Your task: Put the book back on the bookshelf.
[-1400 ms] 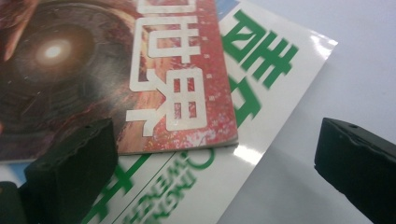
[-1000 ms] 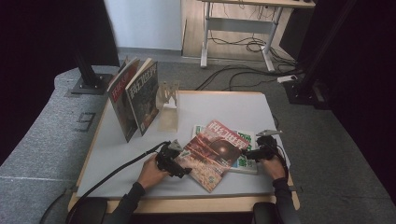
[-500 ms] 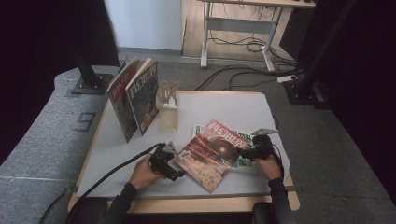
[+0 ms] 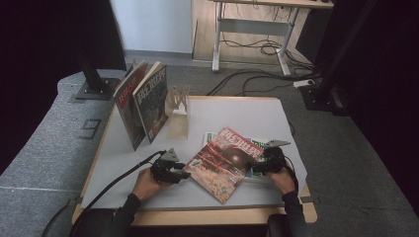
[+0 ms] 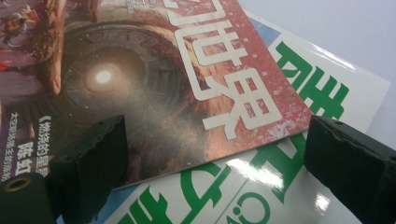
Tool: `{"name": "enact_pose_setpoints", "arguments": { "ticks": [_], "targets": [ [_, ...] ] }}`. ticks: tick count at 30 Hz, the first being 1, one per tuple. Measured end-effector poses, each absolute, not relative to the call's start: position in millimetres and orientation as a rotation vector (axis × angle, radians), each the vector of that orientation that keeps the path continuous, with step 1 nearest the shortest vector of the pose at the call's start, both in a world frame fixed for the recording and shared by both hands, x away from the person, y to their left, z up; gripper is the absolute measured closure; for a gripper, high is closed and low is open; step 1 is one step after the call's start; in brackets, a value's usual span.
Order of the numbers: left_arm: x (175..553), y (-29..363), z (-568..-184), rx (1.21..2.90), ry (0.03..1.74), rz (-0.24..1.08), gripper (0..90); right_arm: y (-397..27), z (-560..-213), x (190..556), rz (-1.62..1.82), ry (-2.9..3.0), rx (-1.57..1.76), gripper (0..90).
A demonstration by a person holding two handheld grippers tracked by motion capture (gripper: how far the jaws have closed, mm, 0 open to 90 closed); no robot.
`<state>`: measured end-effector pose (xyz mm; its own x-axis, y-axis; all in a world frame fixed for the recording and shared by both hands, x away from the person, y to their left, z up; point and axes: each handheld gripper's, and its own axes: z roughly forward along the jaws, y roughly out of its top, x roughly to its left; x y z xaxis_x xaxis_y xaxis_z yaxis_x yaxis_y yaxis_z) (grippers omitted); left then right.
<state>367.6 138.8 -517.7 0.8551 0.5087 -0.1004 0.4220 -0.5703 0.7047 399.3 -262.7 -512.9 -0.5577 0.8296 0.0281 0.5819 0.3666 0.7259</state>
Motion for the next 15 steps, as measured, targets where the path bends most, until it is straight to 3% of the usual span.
{"name": "enact_pose_setpoints", "arguments": {
  "ticks": [15],
  "targets": [
    [366.4,118.7,-520.1,2.234,0.665,0.162,52.8,-285.1,-517.8,401.0,1.039,2.248,1.321,3.1]
  ]
}}
